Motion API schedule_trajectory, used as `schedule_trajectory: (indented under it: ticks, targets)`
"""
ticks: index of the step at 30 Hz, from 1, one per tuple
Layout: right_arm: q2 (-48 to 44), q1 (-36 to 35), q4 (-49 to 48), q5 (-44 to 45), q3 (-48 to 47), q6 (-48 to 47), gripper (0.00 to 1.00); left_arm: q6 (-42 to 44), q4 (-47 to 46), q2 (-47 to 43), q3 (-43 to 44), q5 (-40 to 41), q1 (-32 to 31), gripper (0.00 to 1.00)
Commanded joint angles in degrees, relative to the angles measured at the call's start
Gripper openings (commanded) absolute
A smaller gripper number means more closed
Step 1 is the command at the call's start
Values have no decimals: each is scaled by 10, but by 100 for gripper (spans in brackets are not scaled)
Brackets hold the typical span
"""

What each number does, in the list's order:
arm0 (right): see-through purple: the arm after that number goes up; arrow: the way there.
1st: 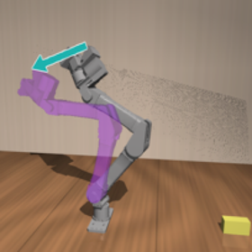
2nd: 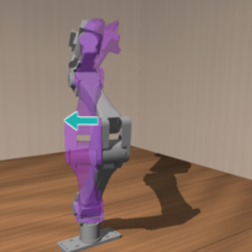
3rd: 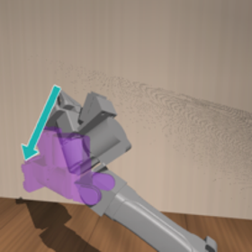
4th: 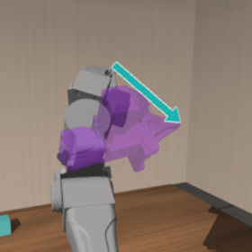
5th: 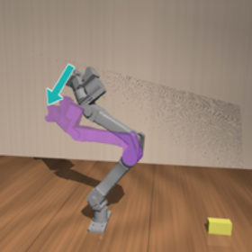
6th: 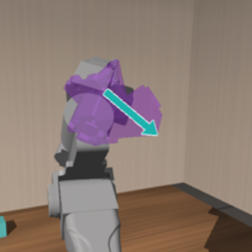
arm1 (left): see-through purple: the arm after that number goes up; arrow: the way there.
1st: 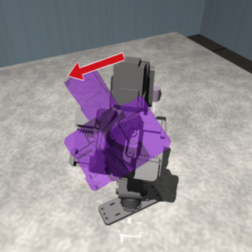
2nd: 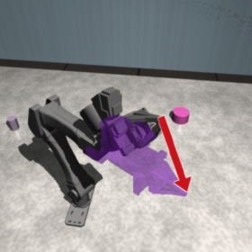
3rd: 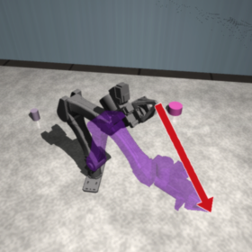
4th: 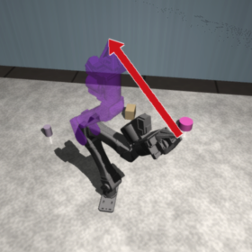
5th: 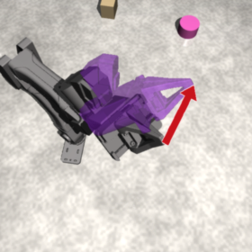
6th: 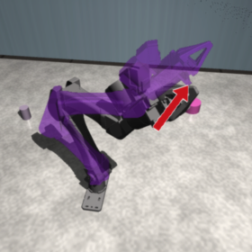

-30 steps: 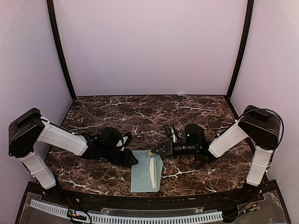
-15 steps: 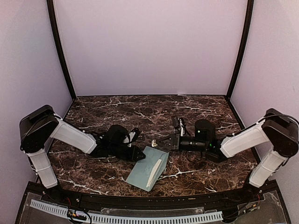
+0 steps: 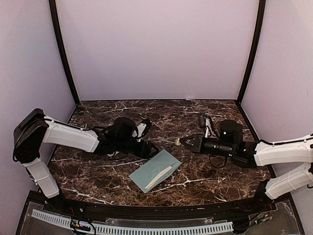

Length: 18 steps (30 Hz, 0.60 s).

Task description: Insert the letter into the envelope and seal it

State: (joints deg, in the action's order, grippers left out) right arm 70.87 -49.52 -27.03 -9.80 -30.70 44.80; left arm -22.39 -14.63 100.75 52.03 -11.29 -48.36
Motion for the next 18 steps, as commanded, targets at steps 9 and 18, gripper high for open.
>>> schedule_trajectory:
  ticks: [9, 18]
  targets:
    - [-69, 27, 34, 33, 43, -23, 0, 70, 118, -158, -67, 106, -175, 96]
    - [-87, 28, 31, 32, 51, -19, 0, 81, 130, -93, -46, 155, -206, 99]
